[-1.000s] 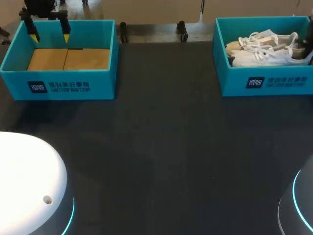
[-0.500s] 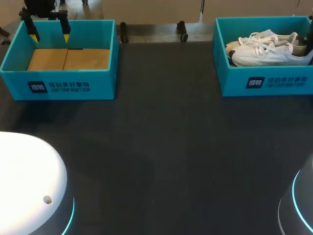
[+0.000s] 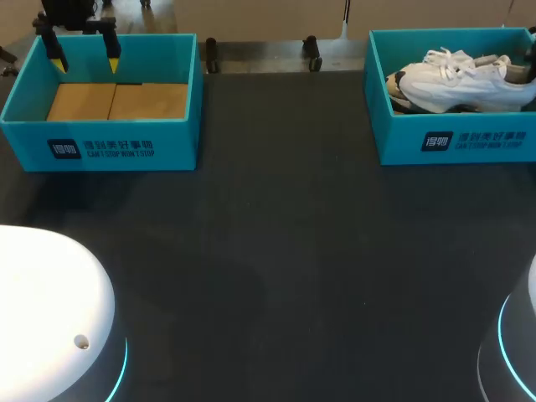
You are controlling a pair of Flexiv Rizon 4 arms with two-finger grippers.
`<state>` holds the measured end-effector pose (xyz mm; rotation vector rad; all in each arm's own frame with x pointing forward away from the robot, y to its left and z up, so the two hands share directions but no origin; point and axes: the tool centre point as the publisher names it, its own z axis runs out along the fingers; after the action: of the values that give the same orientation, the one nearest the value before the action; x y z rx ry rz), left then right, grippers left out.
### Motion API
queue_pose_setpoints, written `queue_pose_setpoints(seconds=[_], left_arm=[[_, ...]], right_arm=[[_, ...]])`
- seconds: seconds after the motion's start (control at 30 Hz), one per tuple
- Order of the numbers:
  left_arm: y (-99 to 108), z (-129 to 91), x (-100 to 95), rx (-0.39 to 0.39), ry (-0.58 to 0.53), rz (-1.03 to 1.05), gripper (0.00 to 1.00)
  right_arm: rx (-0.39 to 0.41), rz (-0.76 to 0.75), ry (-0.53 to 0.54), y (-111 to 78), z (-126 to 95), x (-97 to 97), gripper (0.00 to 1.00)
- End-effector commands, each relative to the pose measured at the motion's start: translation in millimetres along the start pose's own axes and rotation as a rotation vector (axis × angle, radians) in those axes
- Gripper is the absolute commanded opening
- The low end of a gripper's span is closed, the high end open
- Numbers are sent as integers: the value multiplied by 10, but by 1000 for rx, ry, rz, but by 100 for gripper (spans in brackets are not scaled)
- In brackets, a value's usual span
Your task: Take the shoe out of the shoebox, open the shoe tongue, remove and reinsert the insole, then place the shoe into the shoebox
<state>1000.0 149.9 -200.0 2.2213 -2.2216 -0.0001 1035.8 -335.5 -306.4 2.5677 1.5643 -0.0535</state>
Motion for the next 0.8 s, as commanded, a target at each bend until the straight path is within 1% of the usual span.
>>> queue_pose_setpoints(seconds=[0.03,0.27,0.33,0.43,0.8], left_arm=[[0,0,0,0,0,0,100],[0,0,0,0,0,0,100],[0,0,0,0,0,0,100],[0,0,0,0,0,0,100],[0,0,0,0,0,0,100]], right_arm=[[1,1,-3,-11,-138,9,0],[-6,-5,-13,-56,-286,23,0],[17,21,-51,-75,-323,12,0],[38,50,-60,-86,-375,-23,0],[33,71,-78,-221,-717,-31,0]])
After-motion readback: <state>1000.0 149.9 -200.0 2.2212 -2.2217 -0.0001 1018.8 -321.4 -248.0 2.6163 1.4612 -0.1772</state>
